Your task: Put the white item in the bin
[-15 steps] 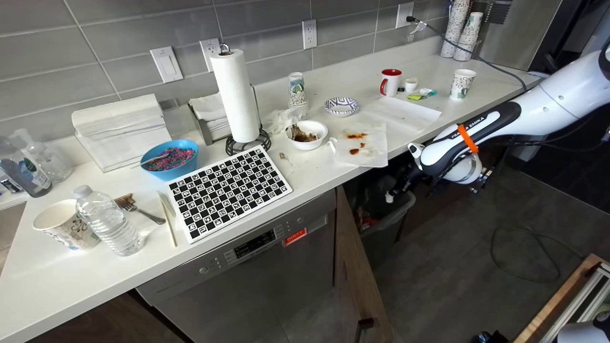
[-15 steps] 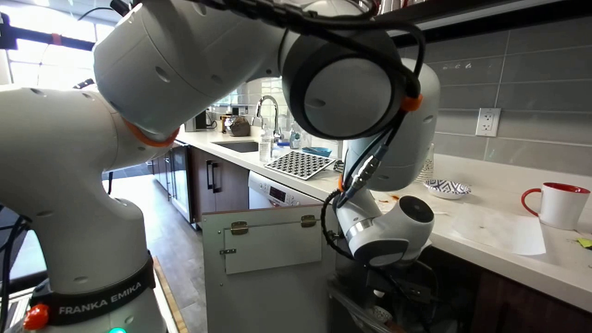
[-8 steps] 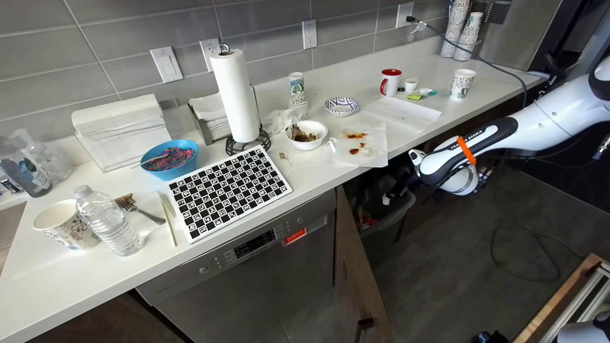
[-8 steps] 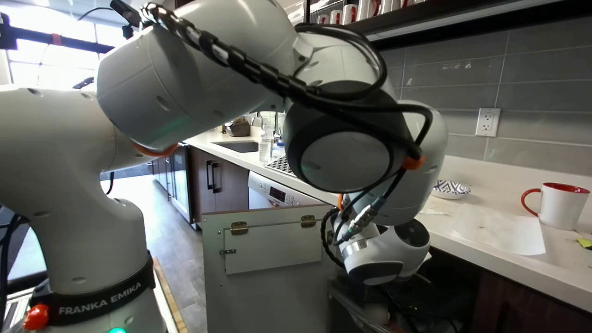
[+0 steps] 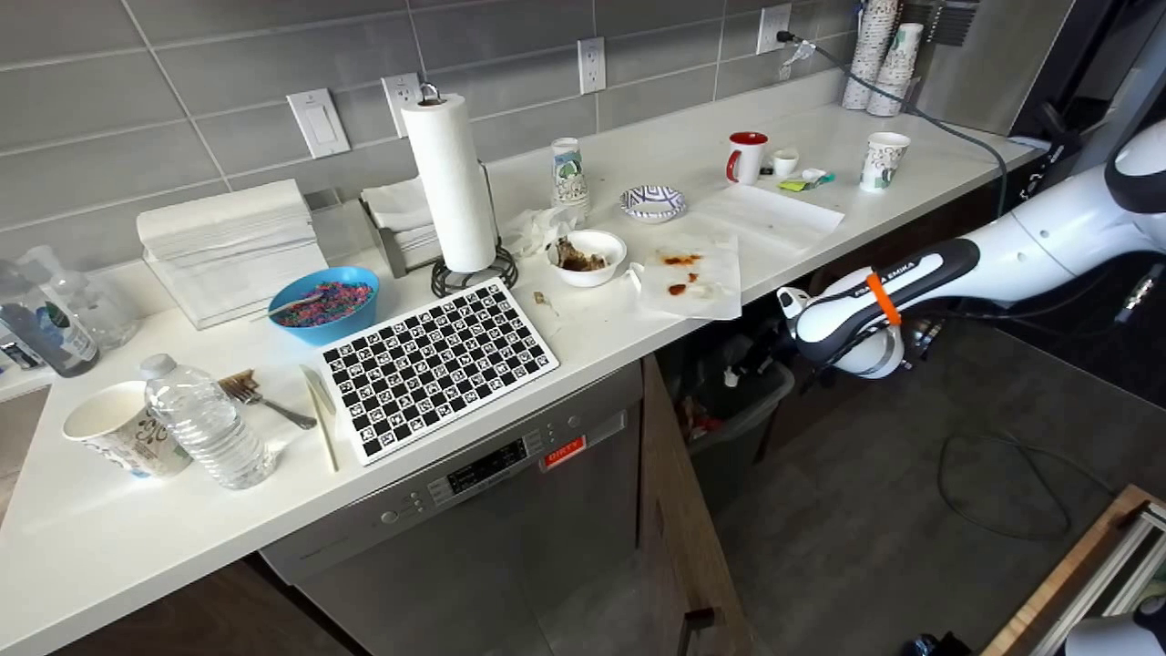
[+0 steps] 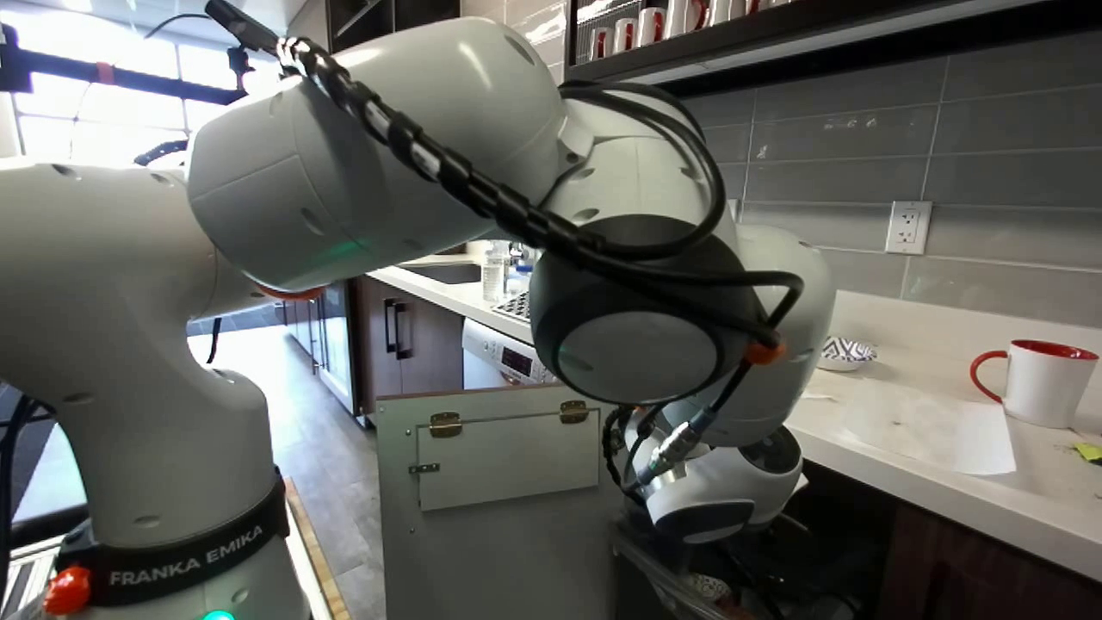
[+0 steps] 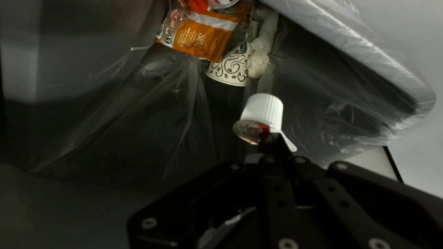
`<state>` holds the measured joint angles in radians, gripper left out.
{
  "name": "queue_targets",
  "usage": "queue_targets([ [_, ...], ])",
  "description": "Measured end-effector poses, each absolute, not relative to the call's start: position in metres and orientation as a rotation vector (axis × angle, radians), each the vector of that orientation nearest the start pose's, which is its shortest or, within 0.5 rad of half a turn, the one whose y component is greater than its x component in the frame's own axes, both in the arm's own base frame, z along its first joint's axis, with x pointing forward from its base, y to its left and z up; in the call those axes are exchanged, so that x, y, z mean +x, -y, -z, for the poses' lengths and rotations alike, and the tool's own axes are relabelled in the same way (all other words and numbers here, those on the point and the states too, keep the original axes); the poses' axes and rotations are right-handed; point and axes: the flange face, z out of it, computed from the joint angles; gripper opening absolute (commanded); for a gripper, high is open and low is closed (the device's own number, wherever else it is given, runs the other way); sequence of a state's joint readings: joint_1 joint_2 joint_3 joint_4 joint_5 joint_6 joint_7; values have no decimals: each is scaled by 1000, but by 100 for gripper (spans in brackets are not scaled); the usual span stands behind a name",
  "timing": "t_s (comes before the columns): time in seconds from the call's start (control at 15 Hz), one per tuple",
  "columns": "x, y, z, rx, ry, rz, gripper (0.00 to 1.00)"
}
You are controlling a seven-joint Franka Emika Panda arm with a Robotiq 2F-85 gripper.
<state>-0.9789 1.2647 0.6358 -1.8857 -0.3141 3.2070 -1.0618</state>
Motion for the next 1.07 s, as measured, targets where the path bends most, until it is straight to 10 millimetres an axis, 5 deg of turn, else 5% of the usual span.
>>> queue_targets([
  [0.6,588,155,19,-2694,806,905,0],
  [0.67,590,154,19,-2695,805,909,26],
  [0.8,595,152,20,-2699,808,911,32],
  [1.07,601,150,22,-2718,800,902,63],
])
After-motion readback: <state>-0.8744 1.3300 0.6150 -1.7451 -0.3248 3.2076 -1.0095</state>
